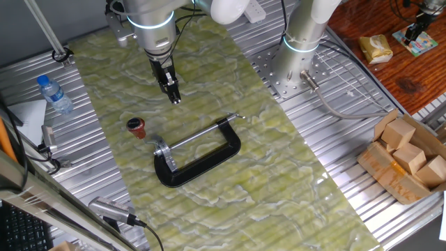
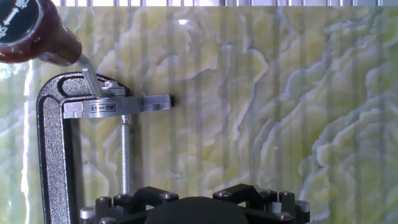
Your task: Push down the lever
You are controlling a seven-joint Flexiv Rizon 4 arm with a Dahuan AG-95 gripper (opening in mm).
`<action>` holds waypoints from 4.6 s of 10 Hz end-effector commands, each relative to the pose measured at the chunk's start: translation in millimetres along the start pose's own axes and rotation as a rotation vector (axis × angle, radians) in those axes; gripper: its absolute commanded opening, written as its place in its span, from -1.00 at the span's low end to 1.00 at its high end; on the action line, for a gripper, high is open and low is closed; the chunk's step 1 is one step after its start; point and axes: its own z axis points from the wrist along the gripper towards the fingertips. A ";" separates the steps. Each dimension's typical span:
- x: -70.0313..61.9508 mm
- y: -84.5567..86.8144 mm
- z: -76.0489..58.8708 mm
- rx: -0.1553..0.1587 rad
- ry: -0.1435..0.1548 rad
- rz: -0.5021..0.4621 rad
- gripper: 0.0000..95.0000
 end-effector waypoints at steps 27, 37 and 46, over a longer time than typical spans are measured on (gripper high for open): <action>-29.1 77.9 7.6 -0.011 0.046 -0.286 -1.00; -28.8 89.9 10.7 -0.012 0.064 -0.284 -1.00; -30.3 109.0 5.5 -0.071 0.055 -0.363 -1.00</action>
